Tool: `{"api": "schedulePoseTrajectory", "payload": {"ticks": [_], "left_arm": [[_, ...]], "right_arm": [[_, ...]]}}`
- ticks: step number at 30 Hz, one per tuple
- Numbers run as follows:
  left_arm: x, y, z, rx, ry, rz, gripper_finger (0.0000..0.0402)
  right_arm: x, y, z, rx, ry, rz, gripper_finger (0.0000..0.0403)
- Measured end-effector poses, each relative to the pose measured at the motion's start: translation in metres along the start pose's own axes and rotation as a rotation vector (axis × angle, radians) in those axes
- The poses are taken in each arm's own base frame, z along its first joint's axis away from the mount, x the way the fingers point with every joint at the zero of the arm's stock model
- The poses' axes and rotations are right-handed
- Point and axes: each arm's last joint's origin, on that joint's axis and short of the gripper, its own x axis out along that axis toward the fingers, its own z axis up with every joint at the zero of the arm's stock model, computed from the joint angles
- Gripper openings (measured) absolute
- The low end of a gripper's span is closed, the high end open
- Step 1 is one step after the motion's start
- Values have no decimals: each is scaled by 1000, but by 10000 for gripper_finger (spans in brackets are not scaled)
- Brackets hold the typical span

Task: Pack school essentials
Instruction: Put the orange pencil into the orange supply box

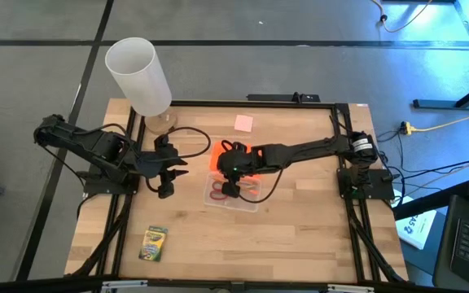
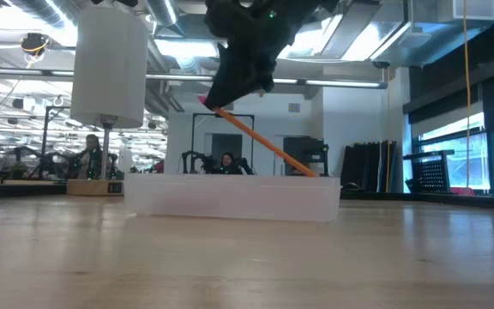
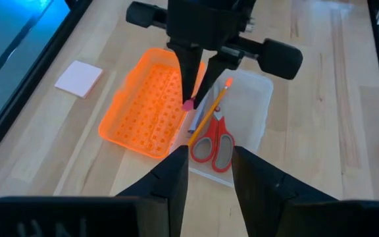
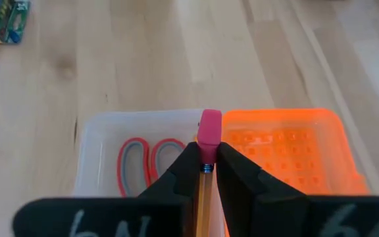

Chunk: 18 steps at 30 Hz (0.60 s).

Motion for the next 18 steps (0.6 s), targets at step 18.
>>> {"api": "schedulePoseTrajectory", "payload": {"ticks": [18], "left_arm": [[0,0,0,0,0,-1,110]], "right_arm": [[8,1,-5,-31,42,41,44]]}}
